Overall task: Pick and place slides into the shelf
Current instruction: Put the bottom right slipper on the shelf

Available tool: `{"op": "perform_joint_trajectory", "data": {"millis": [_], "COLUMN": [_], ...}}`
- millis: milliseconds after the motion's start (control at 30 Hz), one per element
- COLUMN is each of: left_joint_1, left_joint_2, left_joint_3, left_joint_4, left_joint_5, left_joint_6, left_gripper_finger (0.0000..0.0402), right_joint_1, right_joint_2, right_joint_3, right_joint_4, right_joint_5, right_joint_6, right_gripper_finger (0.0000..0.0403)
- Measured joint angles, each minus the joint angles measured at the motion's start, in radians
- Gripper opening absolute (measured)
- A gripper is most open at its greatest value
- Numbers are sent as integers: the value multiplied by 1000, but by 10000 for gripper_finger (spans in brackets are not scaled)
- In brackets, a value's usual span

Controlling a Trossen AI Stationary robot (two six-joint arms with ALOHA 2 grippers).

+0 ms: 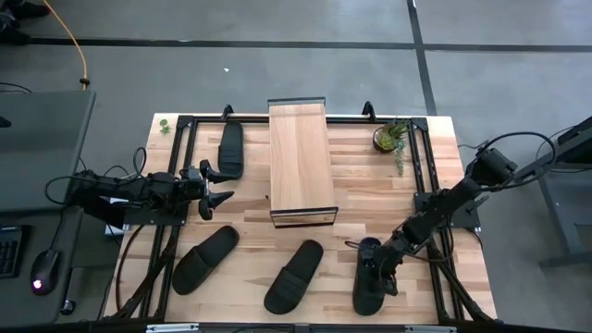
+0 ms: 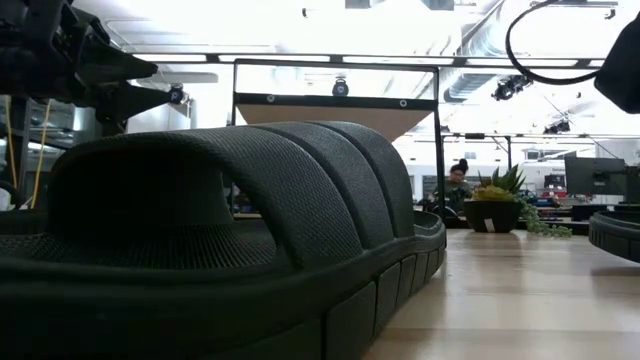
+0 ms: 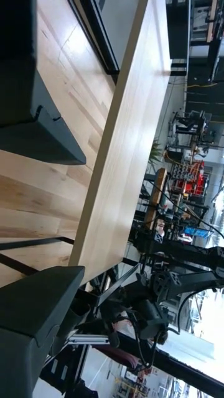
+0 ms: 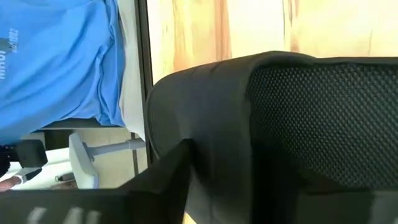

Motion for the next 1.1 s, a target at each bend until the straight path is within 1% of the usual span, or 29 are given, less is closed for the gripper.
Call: {"op": "perform_joint_trajectory", "data": {"millis": [200,267,400,533,767,900,1100], "left_joint_1": [0,0,0,0,0,0,0], "left_joint_2": [0,0,0,0,0,2,3], "left_joint_3": [0,0,0,0,0,0,0], "left_joint_4": [0,0,0,0,0,-1,-1], "left_joint_5": [0,0,0,-2,-2,-3,-3], "left_joint_6": [0,0,0,0,5,8,8], "left_gripper_finger": [262,262,262,262,262,262,262], "right_joint_1": [0,-3,-26,-72,-166,-201,-216], "right_joint_2": [0,0,1,1,-30,-69,-99], "right_joint_3": [0,0,-1,-2,8,51,151], "right_joint_4": [2,5,33,67,89,94,50], "right_joint_5": [2,3,2,21,-7,-4,55], "right_joint_6": [-30,-41,-66,-122,-182,-219,-276], "right_gripper_finger": [31,9,14,4,2,2,1]}}
